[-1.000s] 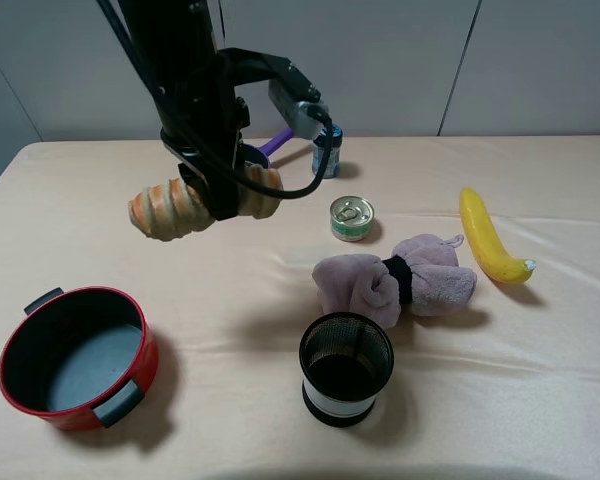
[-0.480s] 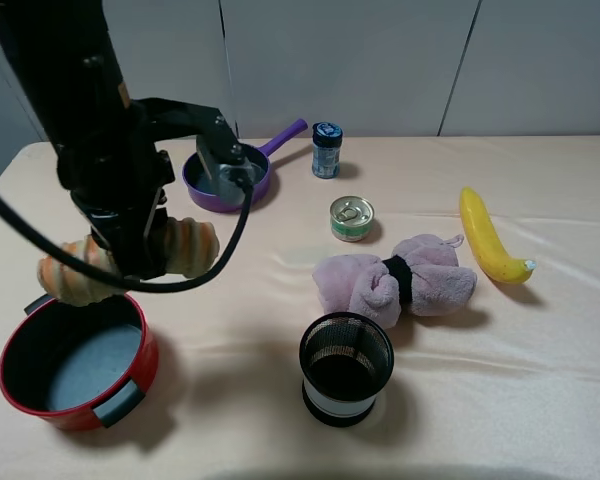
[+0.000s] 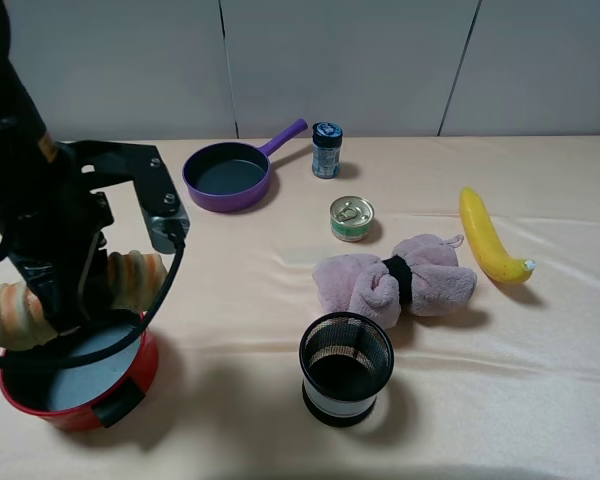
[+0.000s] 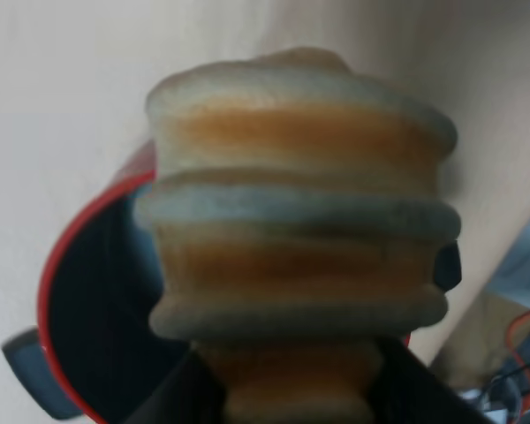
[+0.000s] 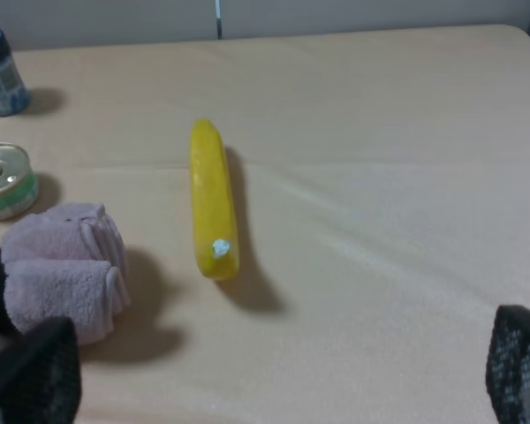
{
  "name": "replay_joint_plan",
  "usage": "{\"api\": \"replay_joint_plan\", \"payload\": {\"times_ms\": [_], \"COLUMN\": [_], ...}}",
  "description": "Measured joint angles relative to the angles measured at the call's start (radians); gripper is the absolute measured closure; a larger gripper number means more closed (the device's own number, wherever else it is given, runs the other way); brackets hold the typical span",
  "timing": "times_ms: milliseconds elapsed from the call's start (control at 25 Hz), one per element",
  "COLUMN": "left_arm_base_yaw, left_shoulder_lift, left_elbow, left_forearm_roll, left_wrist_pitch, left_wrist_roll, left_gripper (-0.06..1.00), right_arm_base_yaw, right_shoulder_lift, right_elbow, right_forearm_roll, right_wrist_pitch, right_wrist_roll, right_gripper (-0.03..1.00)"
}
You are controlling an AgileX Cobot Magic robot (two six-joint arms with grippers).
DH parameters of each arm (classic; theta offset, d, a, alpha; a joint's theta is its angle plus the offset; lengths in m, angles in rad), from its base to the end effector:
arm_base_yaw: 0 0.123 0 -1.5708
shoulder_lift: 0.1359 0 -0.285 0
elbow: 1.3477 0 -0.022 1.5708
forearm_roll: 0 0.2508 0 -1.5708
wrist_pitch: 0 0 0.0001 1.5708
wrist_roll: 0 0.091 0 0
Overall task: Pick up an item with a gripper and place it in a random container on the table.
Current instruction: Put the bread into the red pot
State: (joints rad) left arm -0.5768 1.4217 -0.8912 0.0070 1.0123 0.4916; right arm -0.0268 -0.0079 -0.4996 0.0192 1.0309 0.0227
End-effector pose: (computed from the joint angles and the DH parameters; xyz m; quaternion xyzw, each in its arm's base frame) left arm 0.2036 -0.1318 0.2299 0.5098 0.8584 0.0006 0.0576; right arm -0.0048 0.0016 0.2796 0.0206 0.8431 0.0085 0.5373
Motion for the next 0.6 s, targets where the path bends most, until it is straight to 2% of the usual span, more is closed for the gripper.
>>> {"api": "replay_joint_plan", "payload": {"times_ms": [160, 600], "left_arm_base_yaw": [0.063, 0.071], "left_shoulder_lift": [-0.017, -0.020], "left_elbow": [0.048, 0.236], "left_forearm_roll": [-0.020, -0.027], "left_wrist_pitch": [-0.048, -0.375], "left_wrist_roll": [0.026, 0.043], "left_gripper": [0.67, 0.68], "right_arm_base_yaw": [0.000, 0.000], "right_shoulder_lift": [0.000, 0.000], "right_elbow": [0.000, 0.000], "right_forearm_roll": [0.000, 0.000], "right_wrist_pitch": [0.000, 0.000], "right_wrist_roll": [0.000, 0.000], "right_gripper": [0.27, 0.27]}}
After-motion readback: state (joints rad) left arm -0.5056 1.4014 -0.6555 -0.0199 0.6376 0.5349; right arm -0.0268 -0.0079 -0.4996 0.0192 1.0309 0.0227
